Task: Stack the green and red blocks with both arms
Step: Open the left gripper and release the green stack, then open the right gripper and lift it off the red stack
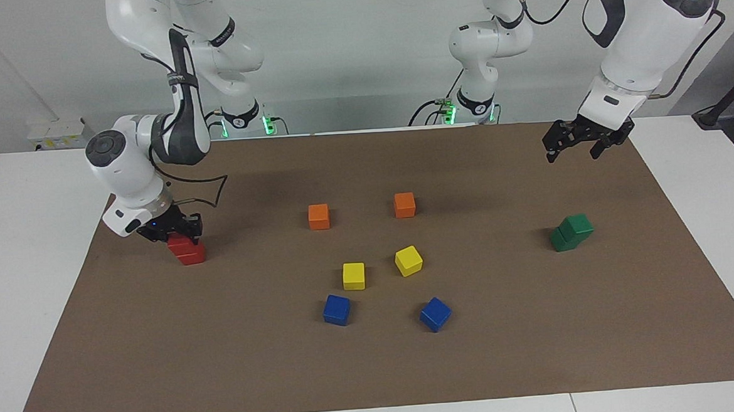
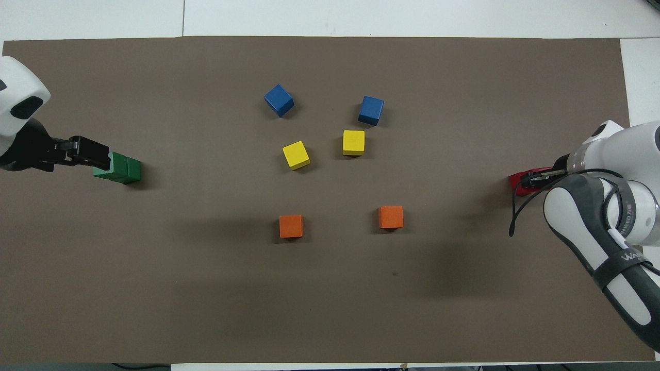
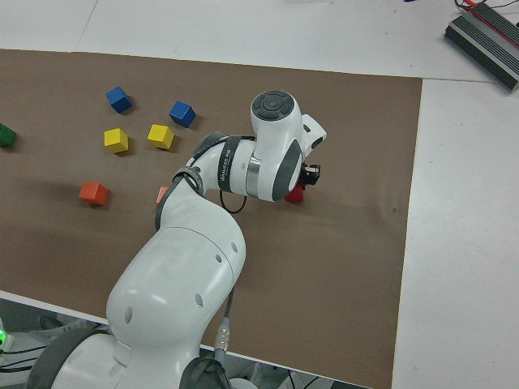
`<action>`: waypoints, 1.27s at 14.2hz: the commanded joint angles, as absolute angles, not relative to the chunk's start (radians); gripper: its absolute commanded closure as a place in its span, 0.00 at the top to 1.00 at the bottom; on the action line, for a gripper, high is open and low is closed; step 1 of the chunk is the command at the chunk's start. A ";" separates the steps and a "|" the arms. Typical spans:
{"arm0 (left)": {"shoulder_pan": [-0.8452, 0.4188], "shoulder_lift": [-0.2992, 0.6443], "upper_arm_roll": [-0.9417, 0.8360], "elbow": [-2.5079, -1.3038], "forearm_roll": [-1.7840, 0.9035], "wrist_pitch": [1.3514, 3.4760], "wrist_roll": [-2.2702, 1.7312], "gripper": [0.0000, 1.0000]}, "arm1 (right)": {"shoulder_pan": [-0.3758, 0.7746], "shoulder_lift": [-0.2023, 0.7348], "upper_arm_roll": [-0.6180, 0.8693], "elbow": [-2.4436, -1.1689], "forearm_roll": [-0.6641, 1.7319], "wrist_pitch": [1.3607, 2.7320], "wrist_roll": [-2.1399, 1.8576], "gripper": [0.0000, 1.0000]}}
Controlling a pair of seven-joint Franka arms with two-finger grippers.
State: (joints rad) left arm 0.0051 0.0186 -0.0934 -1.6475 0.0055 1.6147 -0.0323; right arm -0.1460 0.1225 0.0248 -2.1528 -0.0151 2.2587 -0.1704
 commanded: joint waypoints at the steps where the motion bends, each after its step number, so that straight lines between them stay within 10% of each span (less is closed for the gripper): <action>1: -0.003 0.006 -0.087 -1.647 -0.006 1.595 -0.031 1.00 | -0.152 0.110 0.031 -2.174 -0.021 2.270 -0.196 0.00; 6: -0.002 0.011 -0.087 -1.641 -0.006 1.595 -0.035 1.00 | -0.152 0.110 0.031 -2.174 -0.021 2.272 -0.193 0.23; 13: -0.006 0.015 -0.087 -1.641 -0.006 1.595 -0.032 1.00 | -0.152 0.110 0.031 -2.174 -0.021 2.276 -0.193 1.00; 18: -0.014 0.015 -0.109 -1.644 -0.005 1.605 -0.034 1.00 | -0.152 0.113 0.031 -2.169 -0.021 2.275 -0.192 1.00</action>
